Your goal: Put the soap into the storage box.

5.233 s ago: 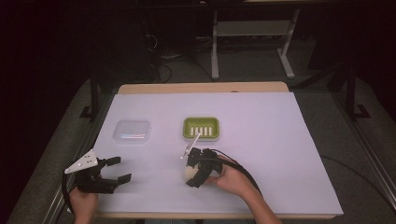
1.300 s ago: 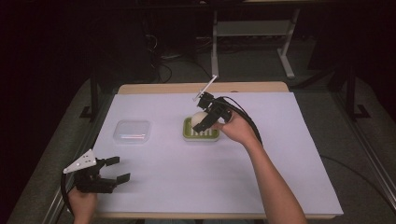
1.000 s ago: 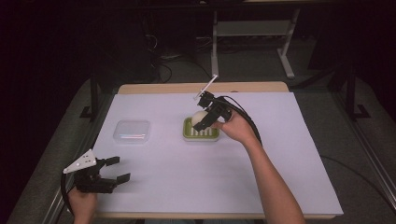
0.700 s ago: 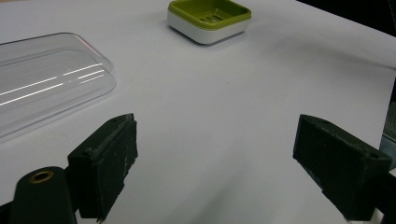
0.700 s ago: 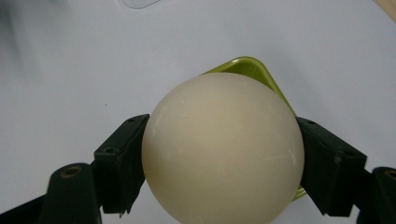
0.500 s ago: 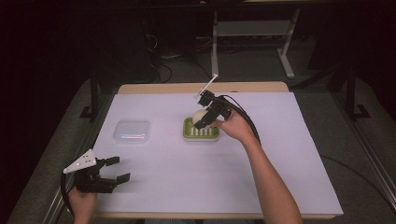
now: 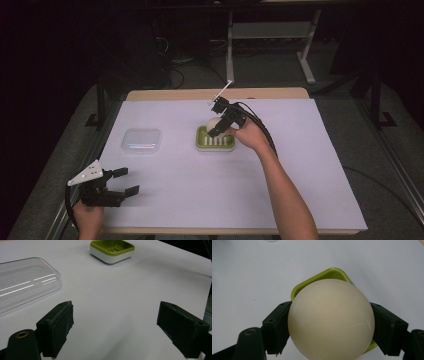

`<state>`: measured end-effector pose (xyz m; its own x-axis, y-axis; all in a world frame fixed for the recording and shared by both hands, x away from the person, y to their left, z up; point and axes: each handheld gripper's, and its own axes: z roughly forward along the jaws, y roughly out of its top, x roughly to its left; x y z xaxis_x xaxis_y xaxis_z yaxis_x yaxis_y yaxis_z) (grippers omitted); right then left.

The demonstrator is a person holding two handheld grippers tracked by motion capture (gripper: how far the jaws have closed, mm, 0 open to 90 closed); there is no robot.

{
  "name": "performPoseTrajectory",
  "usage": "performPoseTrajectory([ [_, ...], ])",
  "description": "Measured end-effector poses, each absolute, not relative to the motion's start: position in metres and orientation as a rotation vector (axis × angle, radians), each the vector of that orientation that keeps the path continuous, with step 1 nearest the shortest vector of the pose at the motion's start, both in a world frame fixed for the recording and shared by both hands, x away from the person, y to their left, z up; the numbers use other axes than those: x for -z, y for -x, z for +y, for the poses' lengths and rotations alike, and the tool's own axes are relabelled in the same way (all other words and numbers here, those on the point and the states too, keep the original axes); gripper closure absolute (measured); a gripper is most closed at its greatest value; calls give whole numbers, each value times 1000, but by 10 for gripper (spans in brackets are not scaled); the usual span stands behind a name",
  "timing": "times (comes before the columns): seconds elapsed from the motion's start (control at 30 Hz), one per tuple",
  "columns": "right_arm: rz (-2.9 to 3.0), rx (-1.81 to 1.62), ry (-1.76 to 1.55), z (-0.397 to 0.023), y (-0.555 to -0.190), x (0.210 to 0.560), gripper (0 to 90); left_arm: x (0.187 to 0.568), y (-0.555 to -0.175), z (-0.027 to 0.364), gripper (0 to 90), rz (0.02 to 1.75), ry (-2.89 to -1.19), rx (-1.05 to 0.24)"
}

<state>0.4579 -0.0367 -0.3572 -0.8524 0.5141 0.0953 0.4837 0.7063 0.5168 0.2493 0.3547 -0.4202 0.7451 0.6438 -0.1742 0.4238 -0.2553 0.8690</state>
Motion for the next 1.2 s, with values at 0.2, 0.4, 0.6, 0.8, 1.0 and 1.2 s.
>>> performPoseTrajectory([
  [0.2, 2846, -837, -841, -36, -462, 361, 232, 420, -249, 354, 132, 821, -1889, -260],
  [0.4, 2845, -827, -868, -35, -464, 365, 232, 420, -249, 354, 132, 823, -1887, -258],
  [0.6, 2848, -813, -867, -33, -467, 369, 232, 420, -249, 354, 132, 821, -1888, -260],
  [0.8, 2854, -800, -880, -31, -469, 374, 232, 420, -249, 354, 132, 823, -1886, -258],
  [1.0, 2861, -794, -882, -29, -471, 379, 232, 420, -249, 355, 132, 824, -1886, -259],
  [1.2, 2871, -783, -889, -27, -472, 383, 232, 420, -249, 355, 132, 822, -1885, -260],
])
